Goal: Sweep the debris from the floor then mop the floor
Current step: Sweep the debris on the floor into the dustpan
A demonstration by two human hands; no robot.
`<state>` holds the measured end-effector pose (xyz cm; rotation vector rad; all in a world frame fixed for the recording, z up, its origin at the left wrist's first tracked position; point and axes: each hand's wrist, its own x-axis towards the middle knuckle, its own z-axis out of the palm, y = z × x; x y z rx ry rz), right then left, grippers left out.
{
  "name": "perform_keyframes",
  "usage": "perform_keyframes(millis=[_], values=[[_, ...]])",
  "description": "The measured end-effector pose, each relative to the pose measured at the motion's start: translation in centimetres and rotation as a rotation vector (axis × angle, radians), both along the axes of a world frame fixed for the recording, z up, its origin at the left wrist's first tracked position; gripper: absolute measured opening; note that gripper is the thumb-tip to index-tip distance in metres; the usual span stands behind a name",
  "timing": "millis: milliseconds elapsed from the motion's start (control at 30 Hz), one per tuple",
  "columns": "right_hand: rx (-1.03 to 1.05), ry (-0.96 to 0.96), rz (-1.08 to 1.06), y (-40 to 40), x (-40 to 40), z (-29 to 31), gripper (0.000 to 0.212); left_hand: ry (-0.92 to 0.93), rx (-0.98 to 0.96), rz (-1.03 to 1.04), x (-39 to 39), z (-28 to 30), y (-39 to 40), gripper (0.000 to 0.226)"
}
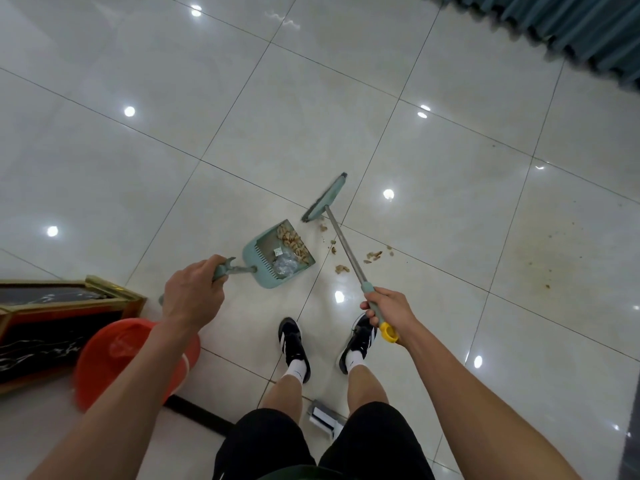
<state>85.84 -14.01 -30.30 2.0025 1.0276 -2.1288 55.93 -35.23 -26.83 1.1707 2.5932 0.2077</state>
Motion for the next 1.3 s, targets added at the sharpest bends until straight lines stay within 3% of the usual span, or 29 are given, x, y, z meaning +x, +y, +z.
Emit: perform_keyframes(millis=[300, 467, 667, 900, 1133, 1300], values=[[0.001, -0.151, 0.281, -0.5, 3.4, -2.1, 0.019, 0.035, -0.027, -0.102, -0.3, 0.2, 0.8, 0.016], [0.035, -0.264, 0.331, -0.5, 8.2, -2.1, 0.012, 0.029, -0.029, -0.139, 0.3, 0.6, 2.5, 0.015], [0.066, -0.357, 0.354, 0.6, 11.7, -1.5, 0.022, 0.001, -0.042, -0.205, 1.9, 0.9, 4.9, 0.013], [0.148, -0.367, 0.423, 2.8, 11.7, 0.2, 0.030, -0.013, -0.084, -0.281, 3.8, 0.9, 7.9, 0.017], [0.259, -0.413, 0.627, 5.2, 14.2, 2.9, 0.041, -0.013, -0.134, -0.328, 4.8, 1.8, 8.8, 0.015], [0.277, -0.395, 0.749, 7.6, 17.2, 3.6, 0.042, 0.017, -0.123, -0.251, 5.5, 3.3, 7.6, 0.016]])
